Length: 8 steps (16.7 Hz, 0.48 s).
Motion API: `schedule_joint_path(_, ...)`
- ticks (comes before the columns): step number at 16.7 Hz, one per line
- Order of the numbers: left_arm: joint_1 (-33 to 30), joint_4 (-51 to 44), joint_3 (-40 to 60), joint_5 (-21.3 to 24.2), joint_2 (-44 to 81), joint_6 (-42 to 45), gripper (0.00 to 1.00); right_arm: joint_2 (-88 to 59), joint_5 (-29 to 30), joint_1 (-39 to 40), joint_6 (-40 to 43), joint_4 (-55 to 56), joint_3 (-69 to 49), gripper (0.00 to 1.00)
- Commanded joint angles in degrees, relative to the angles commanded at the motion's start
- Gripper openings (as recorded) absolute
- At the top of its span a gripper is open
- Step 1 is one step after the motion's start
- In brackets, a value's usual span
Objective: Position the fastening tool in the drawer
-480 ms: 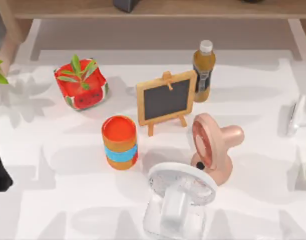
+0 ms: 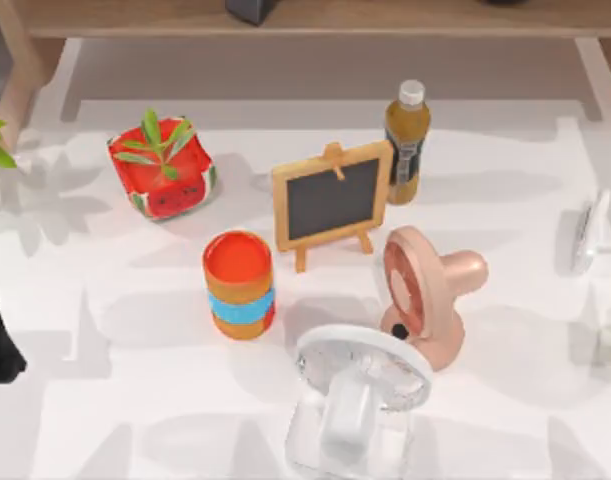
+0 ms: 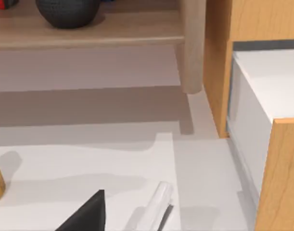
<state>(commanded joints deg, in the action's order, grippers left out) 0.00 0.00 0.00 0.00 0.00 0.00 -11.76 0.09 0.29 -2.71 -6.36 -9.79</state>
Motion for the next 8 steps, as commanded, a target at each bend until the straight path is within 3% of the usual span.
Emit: schedule_joint_path(8, 0.0, 0.0, 0.0, 0.0, 0.0, 0.0, 1.0, -38.64, -0.02, 1.22, -8.43, -19.81, -30.74, 1.0)
